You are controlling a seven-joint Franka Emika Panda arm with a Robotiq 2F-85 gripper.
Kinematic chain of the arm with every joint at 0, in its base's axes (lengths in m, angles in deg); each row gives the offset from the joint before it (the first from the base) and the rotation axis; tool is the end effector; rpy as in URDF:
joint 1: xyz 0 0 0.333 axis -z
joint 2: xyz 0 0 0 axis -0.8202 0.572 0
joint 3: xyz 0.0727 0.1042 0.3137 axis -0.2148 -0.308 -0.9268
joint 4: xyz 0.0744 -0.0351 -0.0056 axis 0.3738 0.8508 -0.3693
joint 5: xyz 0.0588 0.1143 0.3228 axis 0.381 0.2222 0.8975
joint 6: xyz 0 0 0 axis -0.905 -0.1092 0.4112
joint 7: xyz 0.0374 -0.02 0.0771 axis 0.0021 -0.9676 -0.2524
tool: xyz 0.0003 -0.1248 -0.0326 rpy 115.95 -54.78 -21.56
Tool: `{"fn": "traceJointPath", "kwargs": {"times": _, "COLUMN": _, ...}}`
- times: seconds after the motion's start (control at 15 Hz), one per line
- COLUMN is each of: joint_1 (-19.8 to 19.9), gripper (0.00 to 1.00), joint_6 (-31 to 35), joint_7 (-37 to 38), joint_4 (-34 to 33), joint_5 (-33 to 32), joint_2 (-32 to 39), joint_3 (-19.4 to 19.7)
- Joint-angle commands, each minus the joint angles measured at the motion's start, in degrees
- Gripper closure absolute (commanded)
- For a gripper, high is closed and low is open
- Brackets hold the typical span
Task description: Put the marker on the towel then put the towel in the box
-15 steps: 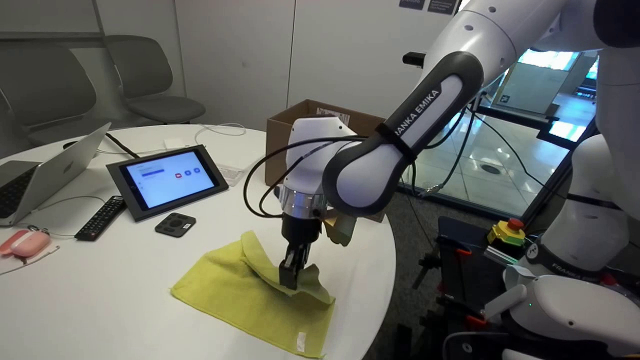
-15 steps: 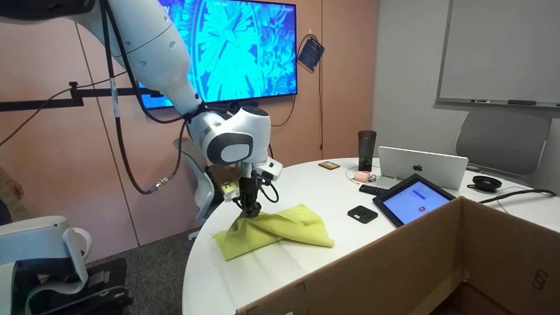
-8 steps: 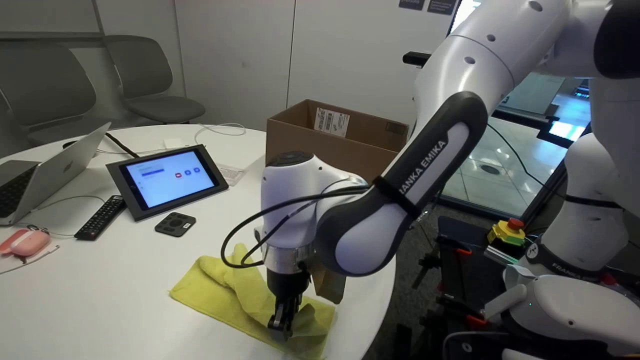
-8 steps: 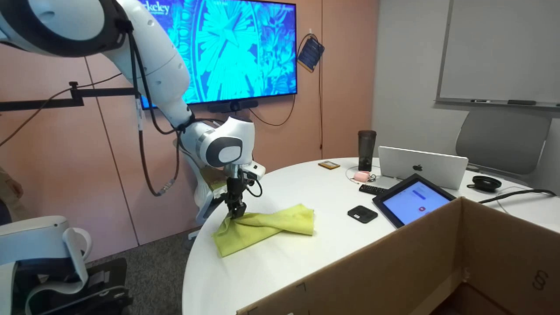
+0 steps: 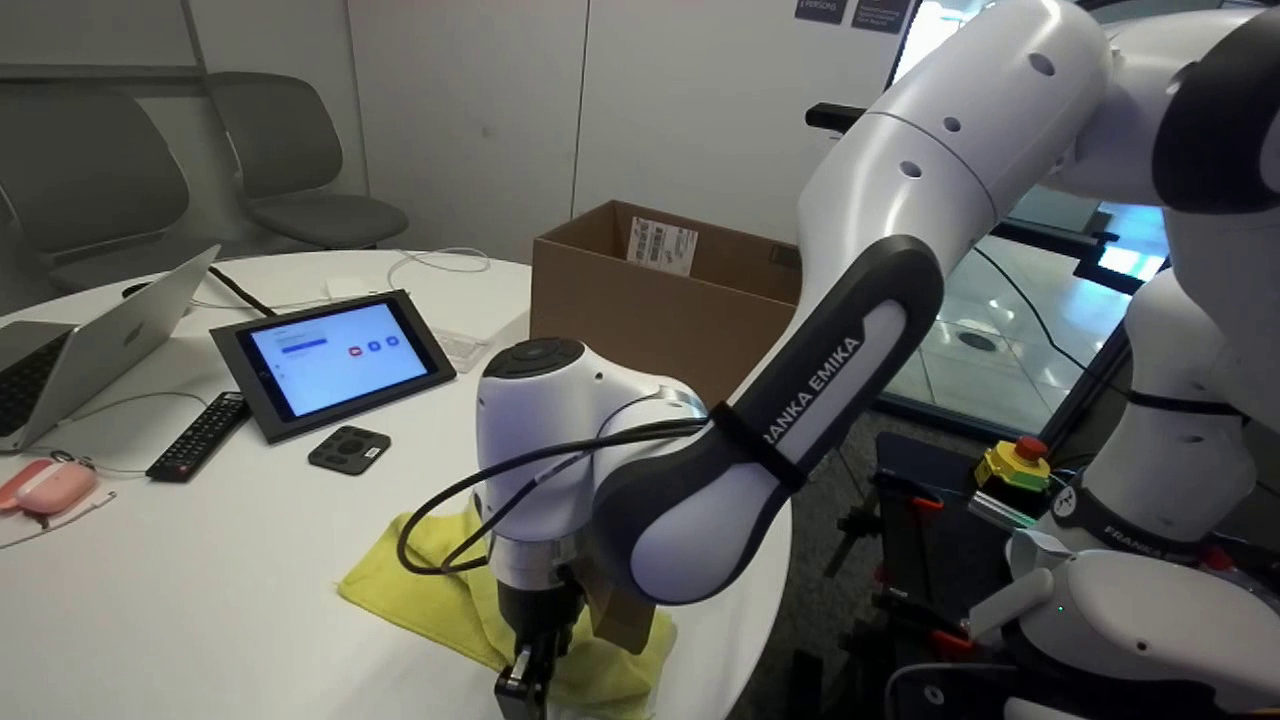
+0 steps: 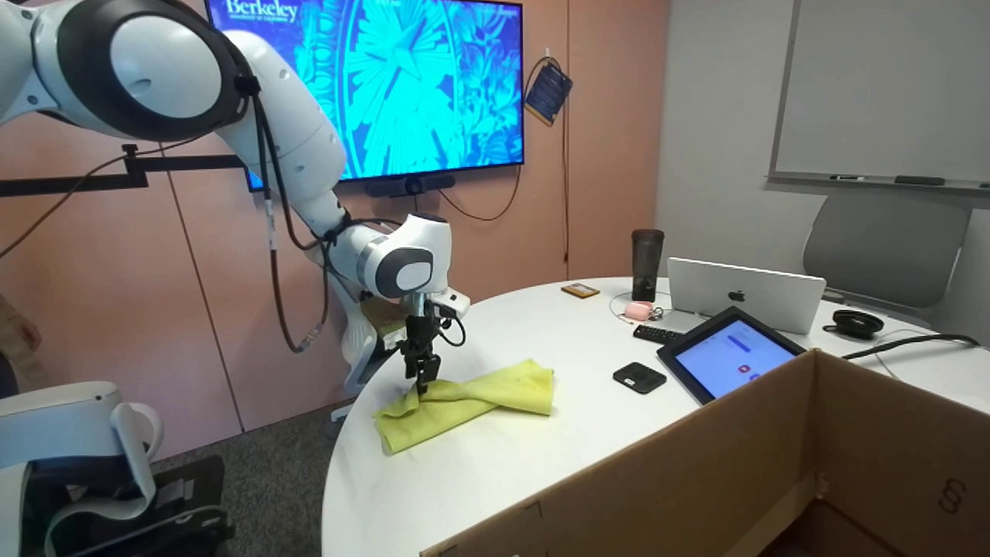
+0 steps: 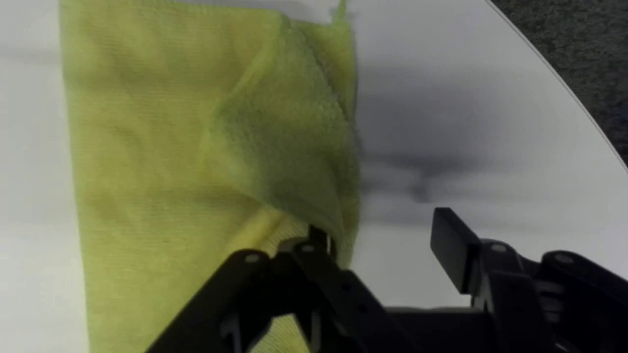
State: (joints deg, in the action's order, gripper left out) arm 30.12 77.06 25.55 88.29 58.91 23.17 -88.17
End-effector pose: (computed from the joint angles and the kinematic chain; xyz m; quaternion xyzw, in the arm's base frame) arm 0.5408 0.3483 0.1572 -0.9933 -0.0805 0.0586 0.0579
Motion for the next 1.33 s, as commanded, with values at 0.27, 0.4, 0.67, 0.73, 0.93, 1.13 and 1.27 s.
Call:
{"fn": "traceJointPath", "kwargs": {"times": 0.27, "joint_1": -0.9, "gripper": 0.00, "joint_6": 2.2, "joint_7": 0.2, "joint_4": -0.3, "joint_5": -2.5, "joint_2": -5.8, "joint_3": 0.5}}
{"fn": "traceJointPath", "kwargs": {"times": 0.4, "joint_1": -1.7, "gripper": 0.00, "joint_6": 7.1, "joint_7": 2.5, "joint_4": 0.3, "joint_5": -4.1, "joint_2": -6.2, "joint_3": 2.5}}
{"fn": "traceJointPath", "kwargs": {"times": 0.67, "joint_1": -0.2, "gripper": 0.00, "joint_6": 14.0, "joint_7": 7.1, "joint_4": 0.2, "joint_5": -2.9, "joint_2": -5.0, "joint_3": 5.9}}
{"fn": "traceJointPath", "kwargs": {"times": 0.73, "joint_1": 0.4, "gripper": 0.00, "joint_6": 15.4, "joint_7": 8.5, "joint_4": 0.5, "joint_5": -2.2, "joint_2": -4.9, "joint_3": 6.9}}
{"fn": "traceJointPath", "kwargs": {"times": 0.93, "joint_1": 1.3, "gripper": 0.00, "joint_6": 17.8, "joint_7": 13.1, "joint_4": 1.2, "joint_5": -1.0, "joint_2": -4.6, "joint_3": 10.1}}
{"fn": "traceJointPath", "kwargs": {"times": 1.13, "joint_1": -0.1, "gripper": 0.00, "joint_6": 18.2, "joint_7": 19.8, "joint_4": 0.7, "joint_5": -0.9, "joint_2": -3.1, "joint_3": 14.3}}
{"fn": "traceJointPath", "kwargs": {"times": 1.27, "joint_1": -0.9, "gripper": 0.00, "joint_6": 17.1, "joint_7": 24.6, "joint_4": 0.0, "joint_5": -1.3, "joint_2": -1.9, "joint_3": 16.2}}
